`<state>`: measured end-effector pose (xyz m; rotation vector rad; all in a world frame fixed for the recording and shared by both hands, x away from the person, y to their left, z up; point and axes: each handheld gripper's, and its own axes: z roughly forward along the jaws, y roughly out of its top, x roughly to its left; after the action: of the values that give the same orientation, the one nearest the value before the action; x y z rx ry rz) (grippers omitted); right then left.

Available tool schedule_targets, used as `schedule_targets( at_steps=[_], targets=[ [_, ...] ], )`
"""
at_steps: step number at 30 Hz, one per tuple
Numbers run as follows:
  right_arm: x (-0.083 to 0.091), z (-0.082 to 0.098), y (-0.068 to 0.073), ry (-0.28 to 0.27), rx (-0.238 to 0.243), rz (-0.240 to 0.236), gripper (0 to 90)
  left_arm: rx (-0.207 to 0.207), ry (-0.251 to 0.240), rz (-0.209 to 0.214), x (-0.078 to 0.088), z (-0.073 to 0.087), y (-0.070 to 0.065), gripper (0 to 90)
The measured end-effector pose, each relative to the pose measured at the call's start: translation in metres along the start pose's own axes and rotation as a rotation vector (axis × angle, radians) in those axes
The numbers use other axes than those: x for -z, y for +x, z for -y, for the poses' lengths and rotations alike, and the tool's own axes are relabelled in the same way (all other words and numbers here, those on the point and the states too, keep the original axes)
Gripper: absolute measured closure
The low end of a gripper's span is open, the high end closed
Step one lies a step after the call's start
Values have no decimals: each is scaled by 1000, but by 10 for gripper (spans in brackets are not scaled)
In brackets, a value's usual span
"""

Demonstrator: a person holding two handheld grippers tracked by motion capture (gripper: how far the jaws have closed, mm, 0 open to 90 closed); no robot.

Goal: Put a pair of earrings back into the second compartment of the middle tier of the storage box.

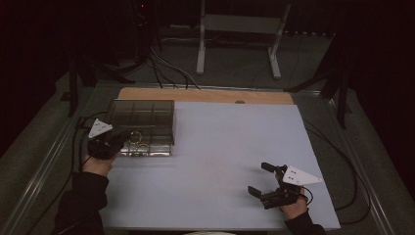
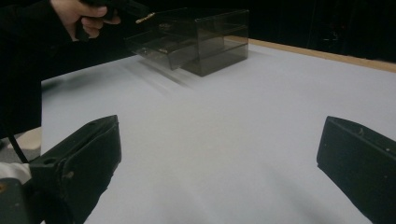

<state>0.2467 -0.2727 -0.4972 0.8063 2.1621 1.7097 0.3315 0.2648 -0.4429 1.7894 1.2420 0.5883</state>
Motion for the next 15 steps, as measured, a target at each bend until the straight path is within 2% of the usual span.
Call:
schedule_targets(
  at_steps=[4,6,15],
  targets=[
    [0,0,0,2,2,1,0,19,-8,-29,-4,1,2,874],
    [0,0,0,-1,1,2,0,33,2,-36,-7,2,3,874],
    [0,0,0,6,5,3,0,22,42,-45,-19,11,-1,873]
  ],
)
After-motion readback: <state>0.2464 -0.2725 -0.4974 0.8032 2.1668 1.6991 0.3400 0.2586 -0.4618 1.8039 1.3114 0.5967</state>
